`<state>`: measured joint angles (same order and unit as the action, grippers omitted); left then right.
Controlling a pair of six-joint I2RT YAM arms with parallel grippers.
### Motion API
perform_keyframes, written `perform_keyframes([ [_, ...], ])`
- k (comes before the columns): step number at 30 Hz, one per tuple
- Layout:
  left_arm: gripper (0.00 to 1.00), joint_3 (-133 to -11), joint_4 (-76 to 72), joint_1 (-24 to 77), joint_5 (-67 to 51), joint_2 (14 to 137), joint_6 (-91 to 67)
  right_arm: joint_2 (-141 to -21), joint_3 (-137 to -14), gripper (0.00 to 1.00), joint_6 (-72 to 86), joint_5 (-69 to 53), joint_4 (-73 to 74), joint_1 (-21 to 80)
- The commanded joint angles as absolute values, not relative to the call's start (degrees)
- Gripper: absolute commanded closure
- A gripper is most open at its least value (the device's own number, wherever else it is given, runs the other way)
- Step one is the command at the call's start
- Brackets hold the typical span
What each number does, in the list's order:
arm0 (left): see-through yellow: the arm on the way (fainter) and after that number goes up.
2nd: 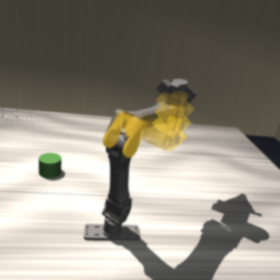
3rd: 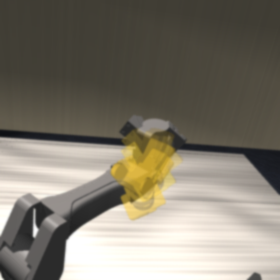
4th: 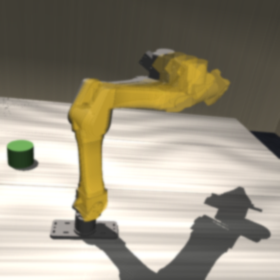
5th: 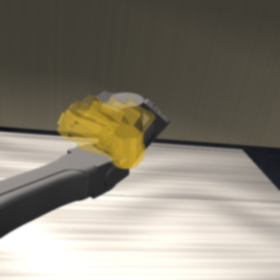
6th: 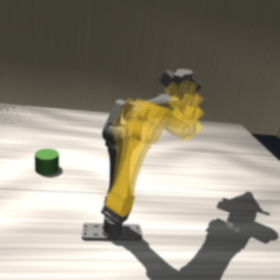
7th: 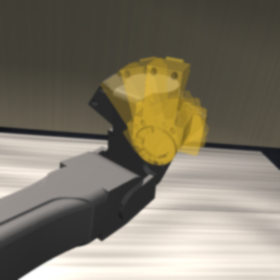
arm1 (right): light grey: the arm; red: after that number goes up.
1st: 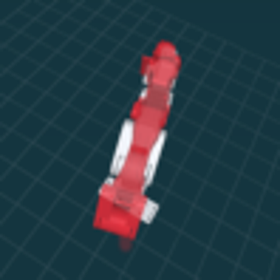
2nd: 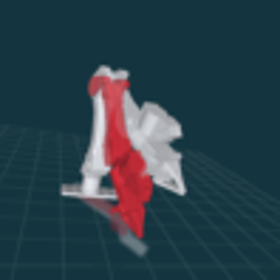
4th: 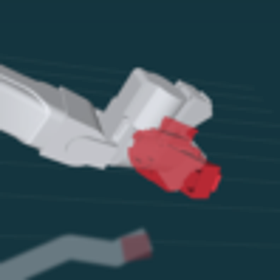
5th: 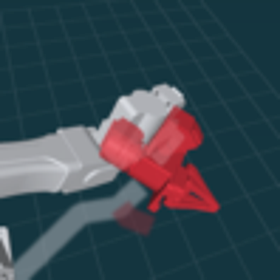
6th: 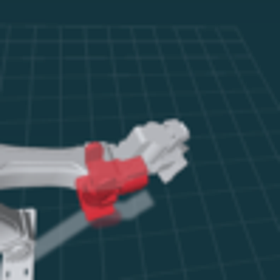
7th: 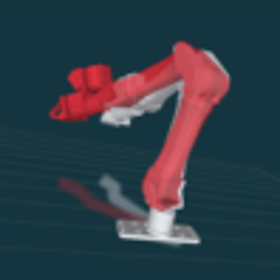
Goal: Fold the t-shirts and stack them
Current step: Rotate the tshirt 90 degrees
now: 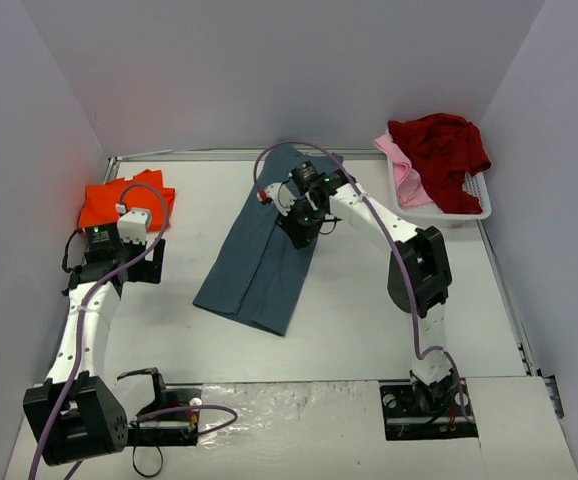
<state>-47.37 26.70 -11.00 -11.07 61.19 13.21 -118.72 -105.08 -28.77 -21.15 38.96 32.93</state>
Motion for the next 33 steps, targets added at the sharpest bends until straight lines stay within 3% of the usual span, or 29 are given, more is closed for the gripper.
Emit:
perform_keyframes([
  [1,0.06,-49.7,26.5,-11.4,-11.5,61.3,12.8,-119.8,-105.4,0.73,-32.5,-28.1,48.8,36.5],
  [10,0.06,-49.6,26.3,-11.4,-10.6,62.1,13.1,-120.3,-104.2,0.69,-35.2,-28.0,54.1,46.4],
  [18,0.06,-49.5,25.8,-11.4,-8.9,62.0,12.7,-121.0,-101.6,0.68,-35.5,-27.5,54.1,50.7],
  [23,0.06,-50.6,24.6,-11.9,1.2,62.4,7.9,-121.9,-101.3,0.66,-35.2,-26.2,53.7,52.6],
  [33,0.06,-52.4,26.1,-16.6,0.0,64.5,3.8,-123.7,-101.8,0.63,-33.1,-23.4,49.9,56.7],
])
